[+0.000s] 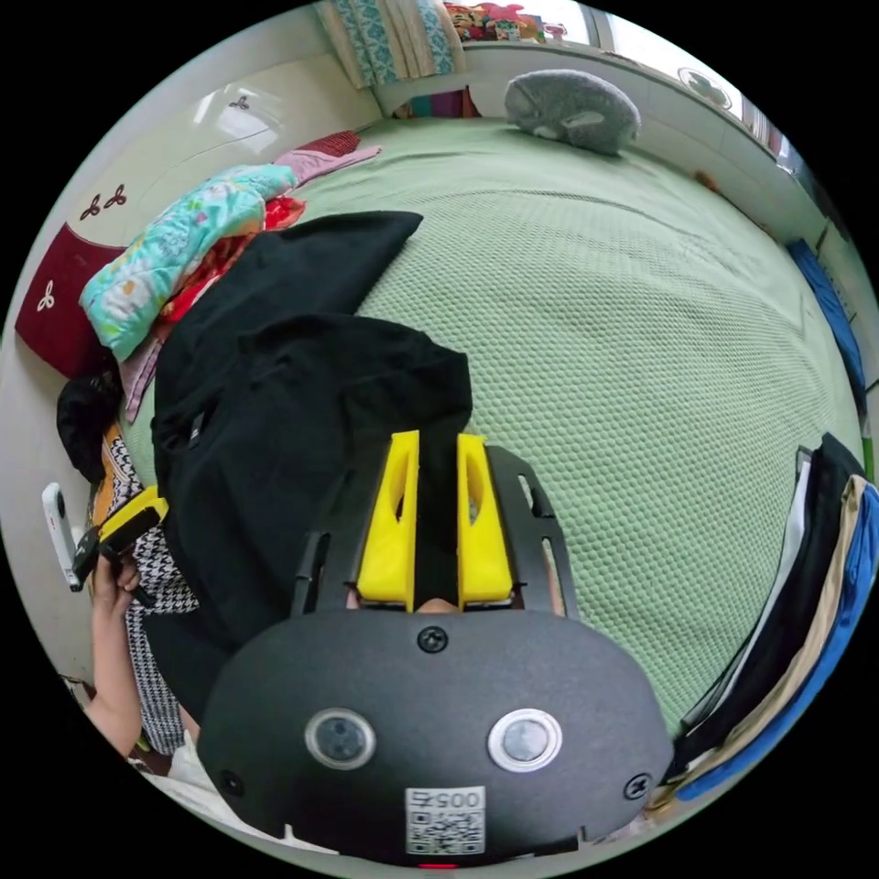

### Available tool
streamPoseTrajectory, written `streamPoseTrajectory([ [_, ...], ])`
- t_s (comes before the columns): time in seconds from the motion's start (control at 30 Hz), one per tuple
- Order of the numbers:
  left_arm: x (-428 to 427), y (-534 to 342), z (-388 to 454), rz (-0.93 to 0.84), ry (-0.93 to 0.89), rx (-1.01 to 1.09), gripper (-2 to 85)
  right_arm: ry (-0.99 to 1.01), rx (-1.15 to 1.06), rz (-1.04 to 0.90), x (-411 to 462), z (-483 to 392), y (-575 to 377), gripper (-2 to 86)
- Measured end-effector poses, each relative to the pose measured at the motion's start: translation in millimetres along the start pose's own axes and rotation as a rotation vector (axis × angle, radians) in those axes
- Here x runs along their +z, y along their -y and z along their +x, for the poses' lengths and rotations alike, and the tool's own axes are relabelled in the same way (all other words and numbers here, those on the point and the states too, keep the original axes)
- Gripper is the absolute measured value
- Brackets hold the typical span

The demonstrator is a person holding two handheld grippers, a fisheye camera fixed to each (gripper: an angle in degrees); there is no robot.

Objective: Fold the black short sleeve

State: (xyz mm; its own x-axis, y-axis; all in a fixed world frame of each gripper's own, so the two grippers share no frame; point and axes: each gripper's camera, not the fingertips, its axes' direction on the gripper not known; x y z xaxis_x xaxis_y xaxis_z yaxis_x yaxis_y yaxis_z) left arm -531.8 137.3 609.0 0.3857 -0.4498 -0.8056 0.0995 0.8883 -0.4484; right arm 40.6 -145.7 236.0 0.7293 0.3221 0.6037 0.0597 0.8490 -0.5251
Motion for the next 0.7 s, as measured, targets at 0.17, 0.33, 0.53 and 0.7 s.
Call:
streamPoseTrajectory([
  [0.17,-2,16,16,0.022,0.006,0.034,3.2,0.046,-0.015,0.061,-22,-3,-8,-1.1],
  [0.33,-19,34,39,0.042,0.053,0.078,1.9,-0.014,-0.05,0.147,-67,-6,-13,-1.3],
  [0.53,-50,72,78,0.127,0.073,0.141,1.4,-0.259,-0.156,0.192,-117,-26,-10,-1.3],
  [0.7,-65,131,128,0.177,0.089,0.216,1.4,-0.385,-0.121,0.264,-163,-16,-3,-1.3],
])
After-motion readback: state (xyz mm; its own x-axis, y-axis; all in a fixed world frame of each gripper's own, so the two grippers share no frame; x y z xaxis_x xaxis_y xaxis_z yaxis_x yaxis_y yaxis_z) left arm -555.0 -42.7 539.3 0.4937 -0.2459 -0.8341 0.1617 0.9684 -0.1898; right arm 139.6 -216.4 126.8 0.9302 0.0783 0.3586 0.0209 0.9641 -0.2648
